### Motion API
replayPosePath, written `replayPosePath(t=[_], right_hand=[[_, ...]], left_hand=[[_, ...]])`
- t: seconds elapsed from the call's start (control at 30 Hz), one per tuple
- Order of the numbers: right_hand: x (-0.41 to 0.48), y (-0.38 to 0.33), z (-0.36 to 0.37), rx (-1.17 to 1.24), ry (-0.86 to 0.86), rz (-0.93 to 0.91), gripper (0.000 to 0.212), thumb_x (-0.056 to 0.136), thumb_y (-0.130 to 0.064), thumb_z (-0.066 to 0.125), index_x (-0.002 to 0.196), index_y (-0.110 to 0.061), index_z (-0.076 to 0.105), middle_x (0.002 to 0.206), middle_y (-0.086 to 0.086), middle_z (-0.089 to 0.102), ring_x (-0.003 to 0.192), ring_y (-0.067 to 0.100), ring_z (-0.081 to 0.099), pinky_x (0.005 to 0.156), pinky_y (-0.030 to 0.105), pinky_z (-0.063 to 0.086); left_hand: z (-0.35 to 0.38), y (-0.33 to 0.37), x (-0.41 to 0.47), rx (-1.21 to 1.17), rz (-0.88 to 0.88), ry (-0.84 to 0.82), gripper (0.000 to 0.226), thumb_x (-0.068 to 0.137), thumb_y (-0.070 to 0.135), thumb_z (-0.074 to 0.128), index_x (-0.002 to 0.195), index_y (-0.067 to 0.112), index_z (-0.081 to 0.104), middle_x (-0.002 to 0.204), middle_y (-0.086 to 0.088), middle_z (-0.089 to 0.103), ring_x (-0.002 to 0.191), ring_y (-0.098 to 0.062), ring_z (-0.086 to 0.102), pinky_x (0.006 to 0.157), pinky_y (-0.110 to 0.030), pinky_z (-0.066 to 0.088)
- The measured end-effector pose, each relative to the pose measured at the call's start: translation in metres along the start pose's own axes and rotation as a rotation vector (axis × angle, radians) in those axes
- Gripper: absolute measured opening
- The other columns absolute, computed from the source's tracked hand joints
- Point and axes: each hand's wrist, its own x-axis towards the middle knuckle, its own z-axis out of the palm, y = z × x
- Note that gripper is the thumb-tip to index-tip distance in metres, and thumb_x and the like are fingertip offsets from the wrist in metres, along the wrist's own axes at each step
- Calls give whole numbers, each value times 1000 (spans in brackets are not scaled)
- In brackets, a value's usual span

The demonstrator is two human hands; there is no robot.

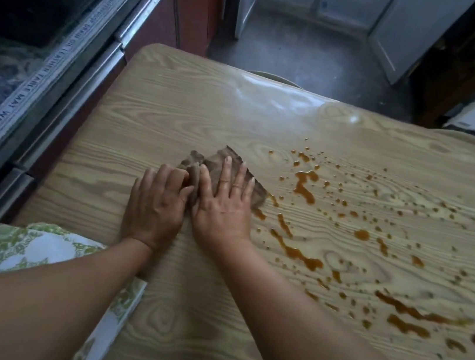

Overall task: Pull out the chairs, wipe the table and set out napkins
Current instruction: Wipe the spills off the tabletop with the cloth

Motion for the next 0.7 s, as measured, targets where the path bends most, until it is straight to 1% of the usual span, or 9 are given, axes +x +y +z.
replayPosePath(t=[0.07, 0.17, 0.3, 0.4, 0.57, 0.7], right_hand=[[23, 14, -5, -11, 2, 47, 63, 100, -47, 16, 155, -27, -6, 157, 22, -23, 142, 47, -25, 115, 61, -12], [68, 41, -18, 9, -11, 170, 63, 99, -48, 16, 154, -30, -10, 157, 20, -25, 142, 47, -25, 115, 60, -10], [124, 74, -37, 48, -61, 303, 62, 99, -48, 17, 153, -34, -11, 158, 18, -26, 142, 46, -25, 113, 61, -13], [142, 87, -44, 84, -58, 366, 62, 98, -47, 19, 153, -35, -9, 159, 17, -24, 143, 45, -24, 112, 60, -15], [126, 86, -42, 60, -46, 323, 60, 100, -48, 17, 152, -38, -11, 159, 15, -23, 144, 43, -22, 114, 58, -13], [81, 78, -35, 48, -65, 254, 61, 100, -47, 19, 152, -38, -12, 159, 14, -26, 144, 42, -24, 117, 57, -11]], left_hand=[[0, 0, 0, 13, 16, -9, 44, 93, 42, 33, 114, 20, 65, 101, -11, 60, 90, -35, 54, 80, -45, 44], [0, 0, 1, 7, 19, -28, 44, 91, 46, 36, 120, 32, 65, 99, -6, 58, 88, -32, 53, 79, -42, 43], [2, -3, 3, 7, 19, -19, 43, 90, 46, 38, 124, 33, 63, 96, -5, 56, 87, -30, 53, 78, -41, 43], [4, -5, 4, 2, 24, -18, 42, 91, 44, 40, 126, 34, 62, 96, -6, 56, 87, -30, 53, 77, -41, 43], [5, -6, 4, -8, 29, -5, 41, 92, 44, 40, 126, 35, 61, 95, -4, 54, 87, -28, 52, 76, -40, 41], [3, -4, 3, -13, 17, 1, 43, 91, 45, 38, 123, 34, 63, 94, -5, 54, 87, -30, 52, 76, -41, 41]])
